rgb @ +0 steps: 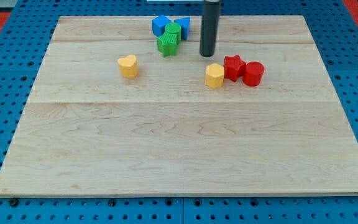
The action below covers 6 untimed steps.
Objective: Push the yellow heart left to the yellow hexagon
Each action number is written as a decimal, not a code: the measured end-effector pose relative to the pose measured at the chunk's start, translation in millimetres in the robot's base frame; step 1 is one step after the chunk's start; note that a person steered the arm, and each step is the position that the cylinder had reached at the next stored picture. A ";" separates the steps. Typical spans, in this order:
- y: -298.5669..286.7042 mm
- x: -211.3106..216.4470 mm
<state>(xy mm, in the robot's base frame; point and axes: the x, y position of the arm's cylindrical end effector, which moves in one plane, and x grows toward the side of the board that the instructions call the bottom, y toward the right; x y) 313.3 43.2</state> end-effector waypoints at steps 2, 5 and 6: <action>-79.8 3.9; -176.9 6.6; -154.5 36.8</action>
<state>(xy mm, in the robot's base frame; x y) 350.1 -111.3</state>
